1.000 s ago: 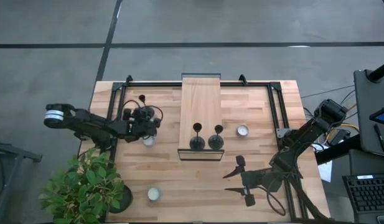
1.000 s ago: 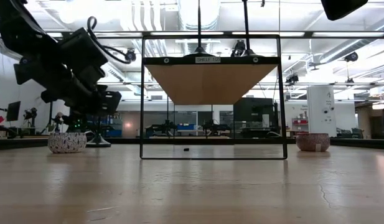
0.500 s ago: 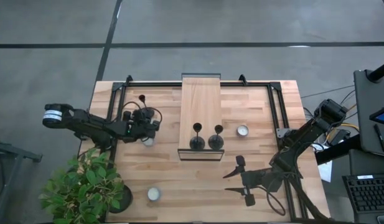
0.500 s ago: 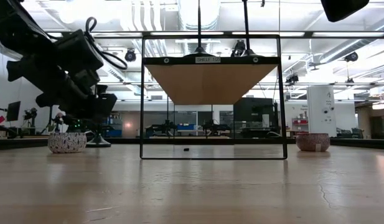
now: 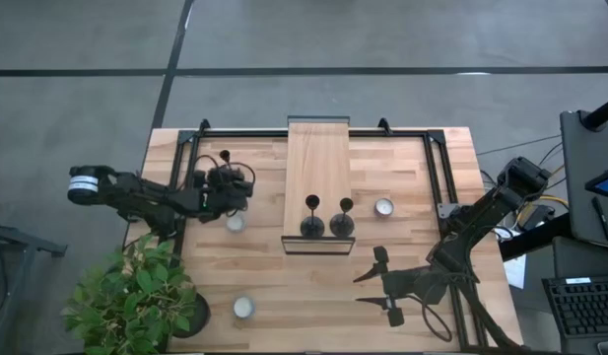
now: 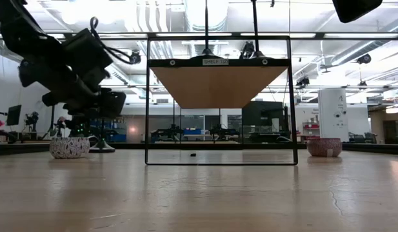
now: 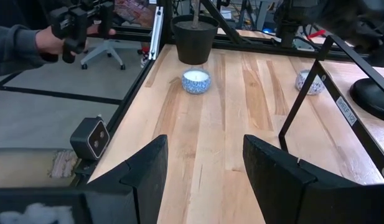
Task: Pick & Place candle stick holders
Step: Put the black candle holder on the shelf aligned with the other black candle holder
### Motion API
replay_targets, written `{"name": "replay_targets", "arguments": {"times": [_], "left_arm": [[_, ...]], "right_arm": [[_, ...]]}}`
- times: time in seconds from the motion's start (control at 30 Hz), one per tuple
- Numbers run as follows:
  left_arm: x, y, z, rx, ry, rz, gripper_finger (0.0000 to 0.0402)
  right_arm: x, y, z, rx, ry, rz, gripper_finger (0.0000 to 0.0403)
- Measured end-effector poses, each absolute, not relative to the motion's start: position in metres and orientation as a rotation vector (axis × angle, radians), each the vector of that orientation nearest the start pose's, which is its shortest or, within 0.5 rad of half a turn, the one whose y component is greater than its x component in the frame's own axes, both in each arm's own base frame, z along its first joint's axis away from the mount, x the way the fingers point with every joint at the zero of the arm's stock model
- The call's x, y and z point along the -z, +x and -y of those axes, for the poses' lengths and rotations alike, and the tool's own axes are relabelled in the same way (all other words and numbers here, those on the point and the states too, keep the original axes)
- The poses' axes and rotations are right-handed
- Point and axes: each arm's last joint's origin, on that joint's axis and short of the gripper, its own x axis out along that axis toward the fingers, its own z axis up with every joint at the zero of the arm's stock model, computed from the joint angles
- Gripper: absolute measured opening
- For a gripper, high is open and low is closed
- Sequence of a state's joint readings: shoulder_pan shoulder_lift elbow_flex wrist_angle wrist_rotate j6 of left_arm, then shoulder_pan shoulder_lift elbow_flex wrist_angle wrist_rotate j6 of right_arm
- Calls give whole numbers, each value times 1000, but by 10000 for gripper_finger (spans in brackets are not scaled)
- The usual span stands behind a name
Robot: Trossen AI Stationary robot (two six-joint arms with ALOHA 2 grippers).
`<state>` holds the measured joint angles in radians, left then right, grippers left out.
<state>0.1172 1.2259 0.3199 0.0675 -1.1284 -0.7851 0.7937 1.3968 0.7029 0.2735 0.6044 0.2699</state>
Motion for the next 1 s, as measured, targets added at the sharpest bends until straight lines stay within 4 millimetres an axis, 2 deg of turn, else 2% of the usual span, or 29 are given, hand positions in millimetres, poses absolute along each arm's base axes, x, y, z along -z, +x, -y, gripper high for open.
{"name": "replay_targets", "arguments": {"times": [0.23,0.37,0.5,0.7,0.73,1.0], "left_arm": [[-140,178,-65,-1408,-258,-255,209],[-140,178,-69,-1387,-267,-278,194],[-140,179,-69,-1358,-265,-300,149],[-140,179,-69,-1364,-242,-307,25],[-140,179,-69,-1361,-238,-307,15],[-148,187,-66,-1289,-200,-280,5]], "right_arm": [[-216,211,-191,-141,-4,-343,203],[-216,211,-191,-141,-4,-343,203],[-216,211,-191,-141,-6,-343,203],[-216,211,-191,-141,-7,-343,203],[-216,211,-191,-141,-7,-343,203],[-216,211,-191,-141,-6,-343,203]]}}
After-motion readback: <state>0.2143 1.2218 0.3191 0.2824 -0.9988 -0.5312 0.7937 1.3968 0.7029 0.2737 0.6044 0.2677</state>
